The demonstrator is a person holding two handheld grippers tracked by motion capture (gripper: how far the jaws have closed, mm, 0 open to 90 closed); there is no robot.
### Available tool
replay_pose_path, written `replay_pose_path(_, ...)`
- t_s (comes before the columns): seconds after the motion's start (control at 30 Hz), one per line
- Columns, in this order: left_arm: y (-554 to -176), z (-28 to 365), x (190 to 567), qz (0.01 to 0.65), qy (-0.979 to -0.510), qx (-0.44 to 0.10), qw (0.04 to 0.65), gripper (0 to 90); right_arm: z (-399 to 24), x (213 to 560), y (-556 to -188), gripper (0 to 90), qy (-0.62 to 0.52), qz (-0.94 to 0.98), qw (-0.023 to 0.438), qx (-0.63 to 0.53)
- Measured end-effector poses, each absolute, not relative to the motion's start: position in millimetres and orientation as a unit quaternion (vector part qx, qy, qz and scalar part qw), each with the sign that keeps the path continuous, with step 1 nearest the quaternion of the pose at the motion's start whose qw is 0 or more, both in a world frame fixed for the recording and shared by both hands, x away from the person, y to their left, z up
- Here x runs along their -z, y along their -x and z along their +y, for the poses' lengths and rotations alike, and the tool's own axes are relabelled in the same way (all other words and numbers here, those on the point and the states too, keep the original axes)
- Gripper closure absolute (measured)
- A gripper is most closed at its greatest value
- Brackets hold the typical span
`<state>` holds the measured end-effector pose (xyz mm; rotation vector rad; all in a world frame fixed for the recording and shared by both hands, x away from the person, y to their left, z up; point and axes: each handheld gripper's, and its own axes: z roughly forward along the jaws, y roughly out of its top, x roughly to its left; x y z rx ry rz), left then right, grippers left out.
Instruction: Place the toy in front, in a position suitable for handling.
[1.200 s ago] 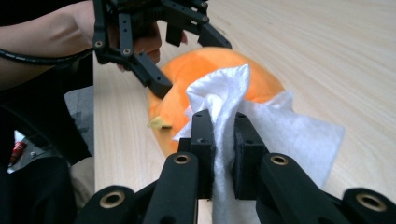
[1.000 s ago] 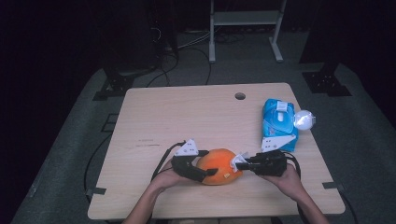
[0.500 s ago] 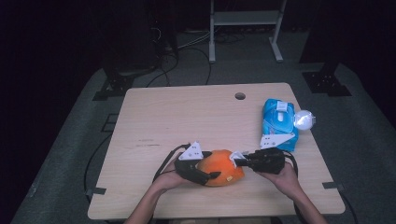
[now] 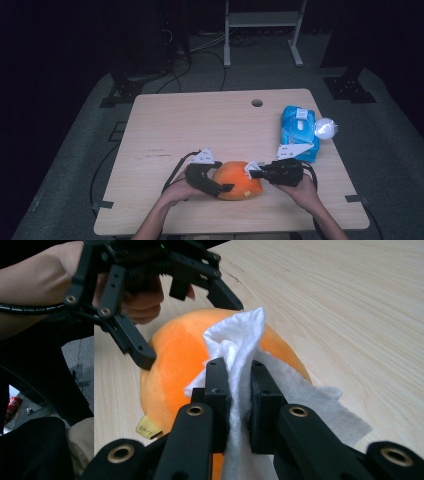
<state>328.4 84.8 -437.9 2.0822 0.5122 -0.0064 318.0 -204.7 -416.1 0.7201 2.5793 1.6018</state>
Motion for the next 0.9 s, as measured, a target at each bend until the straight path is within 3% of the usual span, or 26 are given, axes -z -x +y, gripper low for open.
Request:
replay_pose_path(0.07,-327.3,84.8,436.7,0.204,-0.858,0.005,0.472,20.1,-204.3,415.9,-317.7,81.0,-0.231,0.827,0.011,-0.512)
replay_pose_path(0.13,-322.7,84.2,429.5,0.185,-0.858,-0.033,0.478,31.4,-203.0,413.0,-315.4,81.1,-0.233,0.826,0.013,-0.514)
replay_pose_path(0.2,-320.7,83.9,426.4,0.171,-0.855,-0.055,0.486,35.7,-202.2,408.1,-313.2,81.2,-0.23,0.823,0.022,-0.519)
replay_pose_path(0.23,-316.6,81.4,418.3,0.143,-0.853,-0.108,0.491,36.4,-202.3,404.9,-312.1,81.3,-0.228,0.818,0.021,-0.528)
replay_pose_path(0.27,-316.6,81.4,418.3,0.143,-0.853,-0.108,0.491,36.4,-202.3,404.9,-312.1,81.3,-0.228,0.818,0.021,-0.528)
replay_pose_path(0.3,-313.8,78.0,413.3,0.118,-0.849,-0.151,0.492,36.4,-199.6,399.4,-310.3,81.3,-0.223,0.812,0.024,-0.539)
replay_pose_path(0.4,-315.7,76.4,419.5,0.109,-0.854,-0.153,0.485,34.2,-195.7,398.0,-310.3,81.3,-0.219,0.814,0.034,-0.537)
replay_pose_path(0.53,-323.3,80.1,430.0,0.134,-0.851,-0.123,0.493,16.3,-195.5,408.6,-314.2,81.3,-0.229,0.824,0.035,-0.517)
replay_pose_path(0.6,-332.0,88.2,432.5,0.184,-0.843,-0.089,0.498,8.5,-198.9,415.5,-319.5,81.4,-0.244,0.823,0.031,-0.512)
replay_pose_path(0.77,-335.1,92.1,437.6,0.201,-0.845,-0.061,0.492,12.4,-201.0,415.6,-320.7,81.4,-0.251,0.824,0.038,-0.507)
replay_pose_path(0.8,-332.8,91.3,433.6,0.194,-0.847,-0.074,0.49,21.7,-198.9,413.8,-318.1,81.3,-0.246,0.826,0.046,-0.506)
replay_pose_path(0.9,-325.9,81.8,425.3,0.17,-0.853,-0.1,0.483,27.1,-190.1,407.0,-311.6,81.3,-0.228,0.825,0.046,-0.516)
